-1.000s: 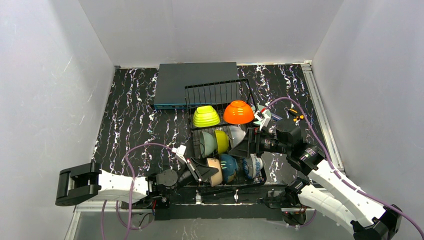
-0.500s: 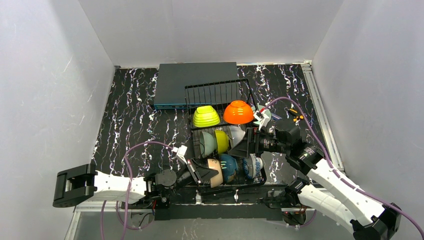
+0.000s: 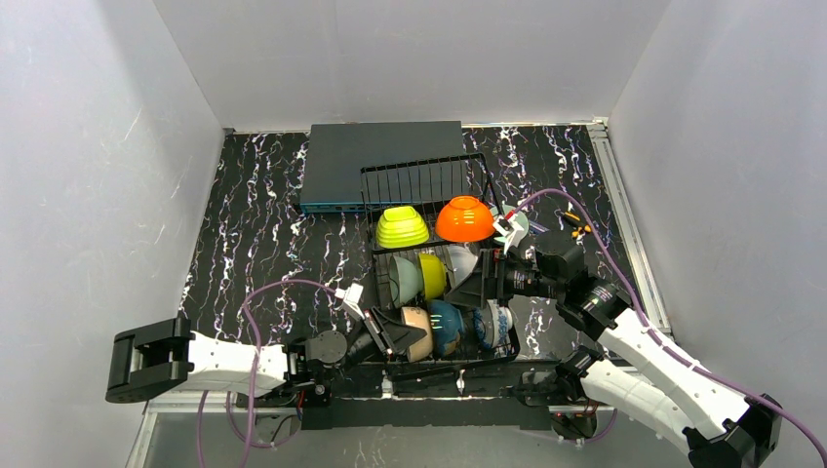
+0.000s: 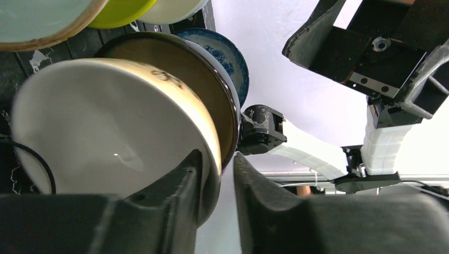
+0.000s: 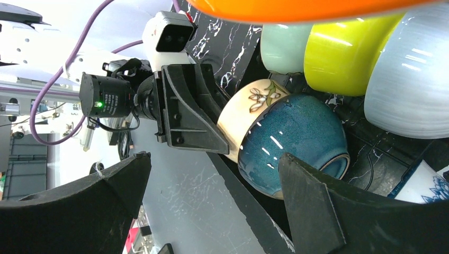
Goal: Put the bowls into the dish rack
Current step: Place the bowl in the dish rack.
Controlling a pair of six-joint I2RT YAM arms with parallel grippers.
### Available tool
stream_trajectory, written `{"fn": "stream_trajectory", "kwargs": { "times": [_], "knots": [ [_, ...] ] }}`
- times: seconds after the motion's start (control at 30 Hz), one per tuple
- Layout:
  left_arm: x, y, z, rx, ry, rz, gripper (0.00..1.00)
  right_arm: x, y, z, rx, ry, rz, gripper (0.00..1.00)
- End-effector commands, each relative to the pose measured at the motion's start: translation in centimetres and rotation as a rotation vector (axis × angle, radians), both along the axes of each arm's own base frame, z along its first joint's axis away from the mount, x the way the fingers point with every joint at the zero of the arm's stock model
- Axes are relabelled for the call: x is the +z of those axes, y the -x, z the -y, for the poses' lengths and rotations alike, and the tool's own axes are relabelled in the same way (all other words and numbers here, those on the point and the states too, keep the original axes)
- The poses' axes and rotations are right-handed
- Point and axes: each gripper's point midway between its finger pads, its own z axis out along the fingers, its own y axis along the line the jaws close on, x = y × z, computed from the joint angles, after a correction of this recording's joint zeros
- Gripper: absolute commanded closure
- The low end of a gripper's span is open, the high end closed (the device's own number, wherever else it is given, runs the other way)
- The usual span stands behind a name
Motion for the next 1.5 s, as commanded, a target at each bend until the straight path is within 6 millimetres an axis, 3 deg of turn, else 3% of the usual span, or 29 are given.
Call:
{"fn": "stream_trajectory", "kwargs": {
  "times": [0.0, 0.17, 0.47, 0.73, 0.8, 1.17, 1.47],
  "knots": [
    [-4.8, 0.0, -2.8, 0.028, -0.11, -0.021, 0.68, 1.9, -0.3, -0.3, 0.012, -0.039, 0.075, 0.02],
    [-4.5, 0.0, -3.0, 0.033, -0.104, -0.015, 0.56, 1.9, -0.4, -0.3, 0.012, -0.039, 0.075, 0.02],
    [-2.5, -0.5, -3.0, 0.051, -0.107, 0.039, 0.44, 1.9, -0.3, -0.2, 0.011, -0.036, 0.077, 0.02],
    [-3.9, -1.3, -5.0, 0.119, -0.313, -0.005, 0.38, 1.9, -0.3, -0.1, 0.009, -0.029, 0.082, 0.01],
    [-4.8, -1.6, -6.4, 0.158, -0.394, -0.036, 0.37, 1.8, -0.3, 0.0, 0.007, -0.026, 0.082, 0.01],
    [-0.6, -2.3, -8.8, 0.173, -0.6, 0.063, 0.36, 1.3, -0.9, 0.5, -0.027, 0.019, 0.103, 0.01],
    [2.6, -3.7, -12.8, 0.252, -0.785, 0.15, 0.36, -2.5, -2.8, 3.2, -0.157, 0.213, 0.133, 0.01]
  ]
}}
